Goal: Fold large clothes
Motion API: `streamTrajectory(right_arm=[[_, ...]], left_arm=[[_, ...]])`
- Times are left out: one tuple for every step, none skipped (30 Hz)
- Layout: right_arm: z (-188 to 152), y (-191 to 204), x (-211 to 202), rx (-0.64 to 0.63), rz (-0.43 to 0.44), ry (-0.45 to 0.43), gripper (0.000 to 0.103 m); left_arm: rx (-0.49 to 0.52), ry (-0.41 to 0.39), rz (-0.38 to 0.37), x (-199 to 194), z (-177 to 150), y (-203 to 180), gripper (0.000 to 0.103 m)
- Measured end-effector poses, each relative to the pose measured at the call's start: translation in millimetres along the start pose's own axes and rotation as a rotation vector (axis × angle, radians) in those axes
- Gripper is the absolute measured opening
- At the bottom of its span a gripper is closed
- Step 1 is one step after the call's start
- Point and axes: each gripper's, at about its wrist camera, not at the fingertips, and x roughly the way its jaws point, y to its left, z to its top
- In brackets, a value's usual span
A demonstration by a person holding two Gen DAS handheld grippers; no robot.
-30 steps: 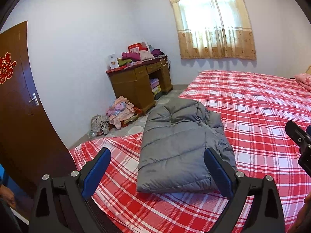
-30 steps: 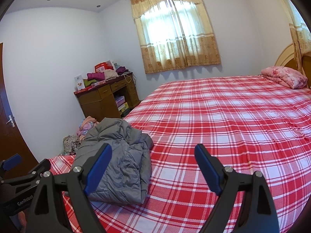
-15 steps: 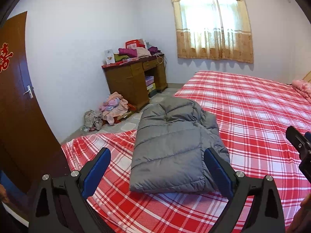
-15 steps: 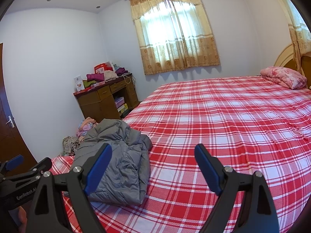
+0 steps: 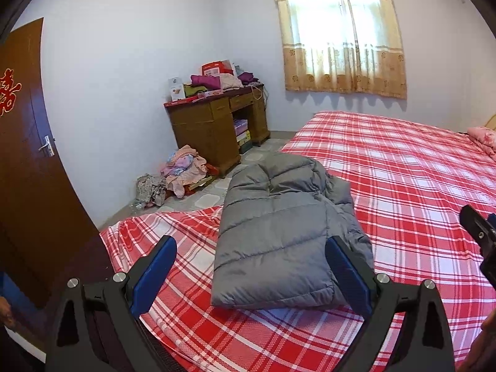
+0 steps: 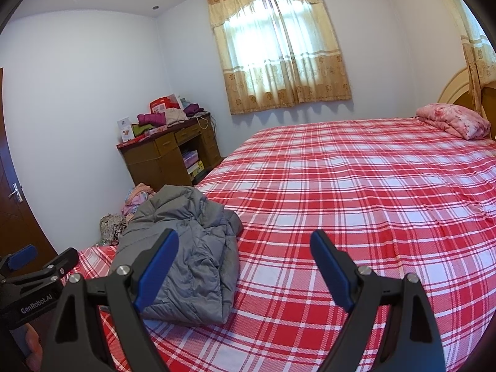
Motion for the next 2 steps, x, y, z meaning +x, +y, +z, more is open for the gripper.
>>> streamTrajectory(right_arm=[[0.2,-1.5,1.4,0.004,-0.002,0.003,0.089],[0.0,-3.0,2.4,0.007,-0.005,0.006,0.089]], left_arm=[[-0.001,0.004,0.006,1.9,-0.4,1.0,0.097],[-0.003,0.012,0.013,4.8,-0.7,2.3,0.097]])
